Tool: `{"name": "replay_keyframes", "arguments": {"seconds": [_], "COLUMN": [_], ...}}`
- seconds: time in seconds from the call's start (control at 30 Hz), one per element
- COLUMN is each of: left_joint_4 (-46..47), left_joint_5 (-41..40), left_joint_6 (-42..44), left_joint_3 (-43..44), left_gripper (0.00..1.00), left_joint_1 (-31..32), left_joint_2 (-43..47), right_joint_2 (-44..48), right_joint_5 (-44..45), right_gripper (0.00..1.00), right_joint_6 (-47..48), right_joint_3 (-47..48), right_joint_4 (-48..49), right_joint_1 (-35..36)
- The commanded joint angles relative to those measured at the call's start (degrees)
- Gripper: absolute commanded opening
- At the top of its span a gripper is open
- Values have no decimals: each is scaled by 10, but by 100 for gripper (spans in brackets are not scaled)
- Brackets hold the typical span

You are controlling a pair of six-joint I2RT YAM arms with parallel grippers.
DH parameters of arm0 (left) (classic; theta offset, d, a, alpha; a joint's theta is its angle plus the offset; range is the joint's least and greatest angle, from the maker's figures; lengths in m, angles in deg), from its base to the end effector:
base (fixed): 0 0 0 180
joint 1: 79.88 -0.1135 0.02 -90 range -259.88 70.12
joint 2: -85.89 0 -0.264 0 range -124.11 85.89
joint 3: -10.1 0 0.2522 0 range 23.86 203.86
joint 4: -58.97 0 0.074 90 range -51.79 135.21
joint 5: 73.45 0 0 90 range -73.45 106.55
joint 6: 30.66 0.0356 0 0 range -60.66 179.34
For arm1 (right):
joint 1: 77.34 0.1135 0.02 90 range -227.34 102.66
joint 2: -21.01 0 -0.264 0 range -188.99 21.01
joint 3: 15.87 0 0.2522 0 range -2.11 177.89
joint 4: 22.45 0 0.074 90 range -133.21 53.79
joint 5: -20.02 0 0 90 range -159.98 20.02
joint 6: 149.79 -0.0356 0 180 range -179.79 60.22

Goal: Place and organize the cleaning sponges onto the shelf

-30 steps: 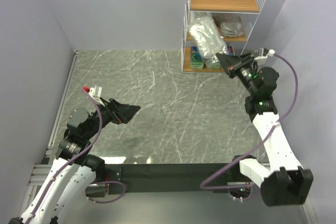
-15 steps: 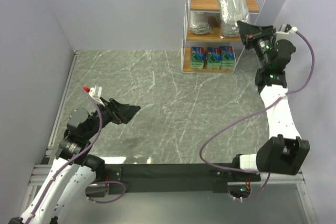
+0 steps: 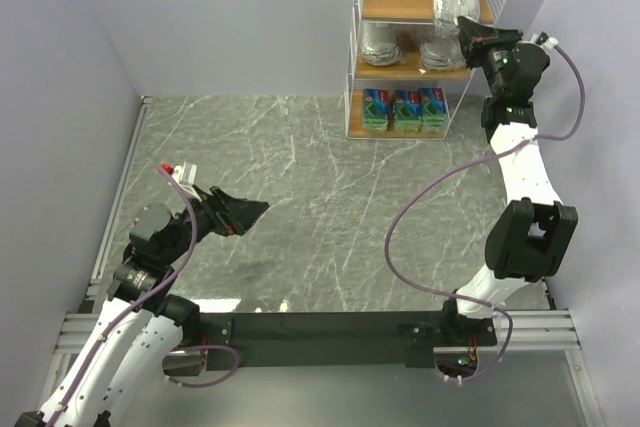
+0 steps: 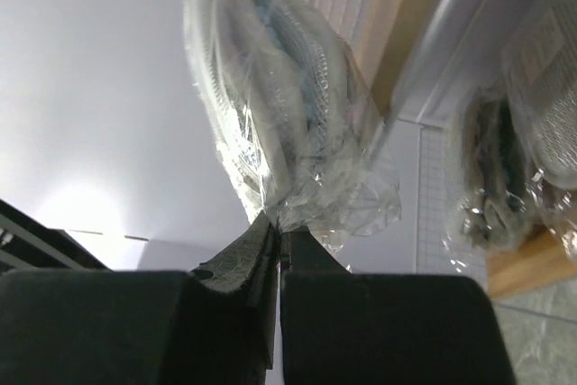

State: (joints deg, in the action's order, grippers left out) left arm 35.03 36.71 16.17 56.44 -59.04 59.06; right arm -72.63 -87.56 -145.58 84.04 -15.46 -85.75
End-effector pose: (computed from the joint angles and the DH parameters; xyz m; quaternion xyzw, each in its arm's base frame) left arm 0.1164 -0.0574 0.3086 -0.0233 0.7319 -0.4634 0.4990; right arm 0.3899 -0.0468 0.4293 0.3678 0.5054 0.5584 0.5455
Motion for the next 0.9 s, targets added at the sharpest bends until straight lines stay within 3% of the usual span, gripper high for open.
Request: {"name": "replay_keyframes", "arguments": {"seconds": [0.0,0.27,0.47,0.6,0.7,0.8,0.87], "left_joint_4": [17,16,11,-3,-5,-6,-7], "left_joint_5": [10,10,8,2,1,0,-1], "left_joint_6": [1,5,8,13,13,13,13], "left_joint_3": [20,23,25,30,30,28,28], "left_gripper": [98,98,98,98,98,98,98], "left_joint_1": [3,2,2,2,2,2,2], "left_joint_2": [4,1,4,7,13,14,18], "right_joint_2": [-9,-29,-51,-73,-88,-86,-85], "right_joint_5": [18,40,50,53,49,55,60], "right_gripper": [0,0,7,18,35,43,54], "right_joint_6": [-26,-32,-44,-43,-44,-39,-38], "right_joint_3": [56,94,118,161,184,177,172], "right_joint_4": [34,3,-13,-36,-55,-61,-63], "right_joint_1": [-4,-3,-3,-3,-3,-3,-2]}}
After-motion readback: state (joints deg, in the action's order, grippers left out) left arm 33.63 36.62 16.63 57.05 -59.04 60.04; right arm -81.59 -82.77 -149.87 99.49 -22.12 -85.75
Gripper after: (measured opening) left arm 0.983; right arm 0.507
